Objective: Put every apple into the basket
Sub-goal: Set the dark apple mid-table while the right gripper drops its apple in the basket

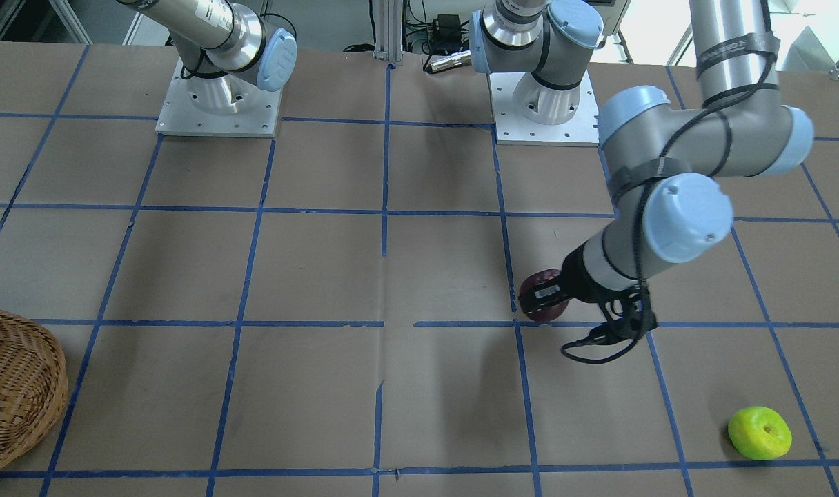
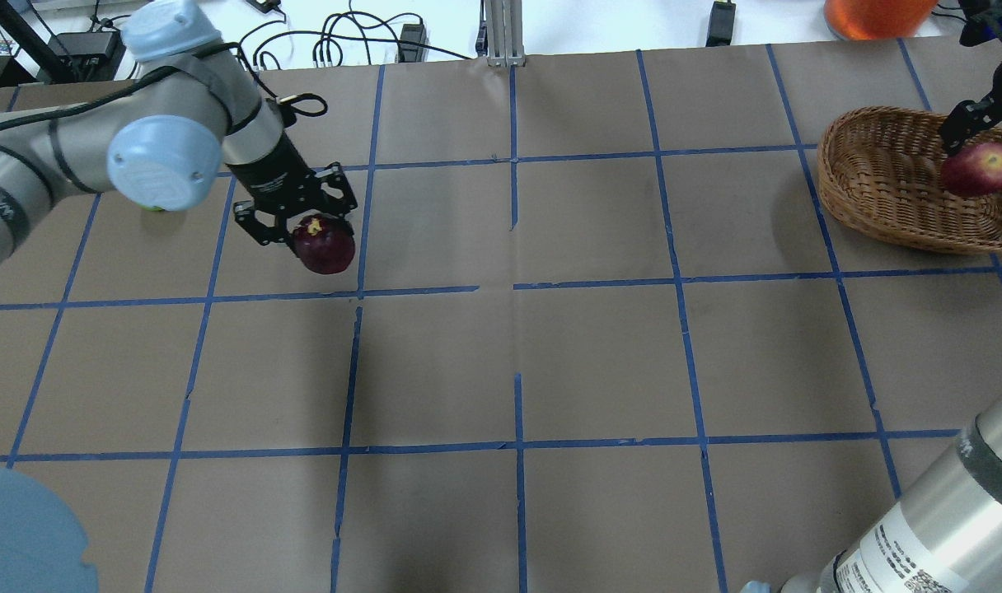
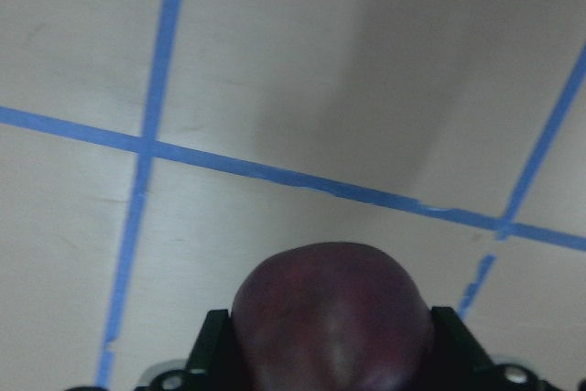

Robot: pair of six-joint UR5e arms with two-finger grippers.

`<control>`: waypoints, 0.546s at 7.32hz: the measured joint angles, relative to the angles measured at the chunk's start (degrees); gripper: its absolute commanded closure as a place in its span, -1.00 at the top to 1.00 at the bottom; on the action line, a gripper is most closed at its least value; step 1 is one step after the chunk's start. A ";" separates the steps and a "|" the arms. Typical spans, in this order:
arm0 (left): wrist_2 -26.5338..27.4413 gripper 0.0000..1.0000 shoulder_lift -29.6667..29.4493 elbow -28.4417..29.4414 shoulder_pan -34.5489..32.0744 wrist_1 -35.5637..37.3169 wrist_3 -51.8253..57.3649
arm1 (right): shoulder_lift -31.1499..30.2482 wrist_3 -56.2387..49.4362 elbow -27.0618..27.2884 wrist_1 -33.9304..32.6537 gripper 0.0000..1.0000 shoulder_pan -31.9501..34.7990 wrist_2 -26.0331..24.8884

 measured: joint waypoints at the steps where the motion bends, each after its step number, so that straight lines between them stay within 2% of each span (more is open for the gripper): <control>1: -1.75 -0.92 -1.83 0.23 -5.37 4.35 -4.03 | -0.17 0.06 -1.68 1.05 1.00 0.57 0.44; 3: -2.71 -0.90 -6.44 0.30 -13.10 14.08 -10.72 | -0.54 0.98 -5.69 5.99 1.00 4.25 2.75; 4: -2.76 0.58 -8.34 0.35 -15.56 16.87 -12.33 | -0.61 1.76 -6.81 7.69 1.00 6.35 3.33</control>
